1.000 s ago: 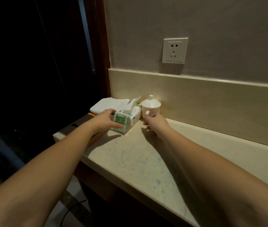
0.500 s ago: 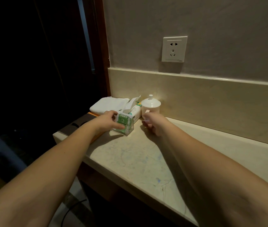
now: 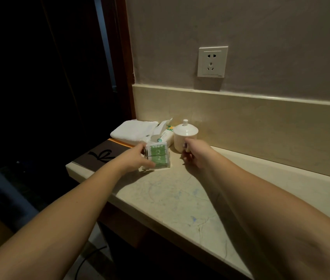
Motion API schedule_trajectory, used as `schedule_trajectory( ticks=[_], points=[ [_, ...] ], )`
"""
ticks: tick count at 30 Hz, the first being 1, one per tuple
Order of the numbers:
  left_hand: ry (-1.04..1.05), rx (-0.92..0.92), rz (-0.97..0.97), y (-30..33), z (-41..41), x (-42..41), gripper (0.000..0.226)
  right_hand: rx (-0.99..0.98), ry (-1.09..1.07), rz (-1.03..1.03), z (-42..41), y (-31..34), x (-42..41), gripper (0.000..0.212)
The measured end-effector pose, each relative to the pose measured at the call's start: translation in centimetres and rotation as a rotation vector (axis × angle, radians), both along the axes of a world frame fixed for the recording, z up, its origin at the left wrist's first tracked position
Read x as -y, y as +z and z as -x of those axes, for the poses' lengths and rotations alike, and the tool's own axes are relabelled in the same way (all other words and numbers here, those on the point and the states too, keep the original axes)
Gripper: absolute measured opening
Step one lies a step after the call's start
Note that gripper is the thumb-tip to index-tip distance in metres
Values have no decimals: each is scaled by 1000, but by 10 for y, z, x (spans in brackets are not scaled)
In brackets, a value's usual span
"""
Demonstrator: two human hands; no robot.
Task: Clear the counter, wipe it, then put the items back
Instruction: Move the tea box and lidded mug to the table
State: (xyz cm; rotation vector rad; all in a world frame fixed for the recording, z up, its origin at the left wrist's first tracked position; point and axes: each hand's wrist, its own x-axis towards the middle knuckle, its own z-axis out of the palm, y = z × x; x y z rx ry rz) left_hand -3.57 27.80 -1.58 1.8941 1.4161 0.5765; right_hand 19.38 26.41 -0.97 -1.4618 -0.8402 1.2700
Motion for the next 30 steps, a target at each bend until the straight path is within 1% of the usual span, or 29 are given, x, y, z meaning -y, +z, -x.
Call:
schedule_trajectory(
  ticks=[2, 5, 9, 14, 16, 19, 20, 23, 26, 30],
  points=[
    [31, 29, -41, 1, 0, 11, 55, 7, -5, -14, -2, 2, 9, 17],
    [101, 139, -70, 5, 1, 33, 54, 34, 13, -38, -4, 7, 29, 17],
    [84, 209, -111, 15, 10, 74, 53, 74, 21, -64, -8, 24, 72, 16],
    [51, 363, -162, 16, 26, 133, 52, 74, 60, -159, -11, 49, 153, 21],
    [31, 450, -146, 13, 30, 159, 55, 109, 96, -175, -10, 55, 190, 25],
    [-28, 635, -90, 7, 37, 202, 57, 133, 110, -164, -8, 58, 249, 27],
    [-38, 659, -78, 4, 40, 216, 56, 131, 105, -155, -6, 56, 269, 28],
    [-40, 637, -66, -6, 49, 257, 53, 111, 86, -147, 2, 47, 326, 29],
    [-61, 650, -16, -19, 56, 295, 57, 54, 31, -160, 10, 29, 381, 28],
    [-128, 615, 73, -32, 58, 343, 59, 32, -7, -158, 14, -2, 453, 30]
  ],
)
